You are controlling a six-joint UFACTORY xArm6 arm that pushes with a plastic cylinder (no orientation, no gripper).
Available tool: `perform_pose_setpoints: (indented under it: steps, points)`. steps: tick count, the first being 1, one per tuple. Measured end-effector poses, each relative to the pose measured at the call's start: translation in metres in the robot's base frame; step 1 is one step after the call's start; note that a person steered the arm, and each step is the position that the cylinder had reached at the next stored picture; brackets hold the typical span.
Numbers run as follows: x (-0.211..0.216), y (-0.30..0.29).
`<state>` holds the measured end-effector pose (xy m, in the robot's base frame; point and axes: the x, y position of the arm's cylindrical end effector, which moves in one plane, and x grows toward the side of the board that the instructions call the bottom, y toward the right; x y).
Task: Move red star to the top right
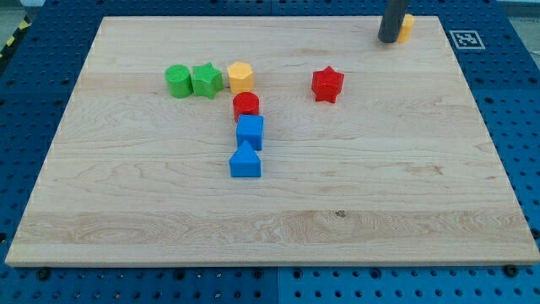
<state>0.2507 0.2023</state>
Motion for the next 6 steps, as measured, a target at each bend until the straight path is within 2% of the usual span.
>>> perform_pose_setpoints:
  steps: [1, 3, 5, 6]
  points:
    - [0.017, -0.03]
    - [0.077, -0.17]
    - [0.14, -0.136]
    - [0.135, -0.118]
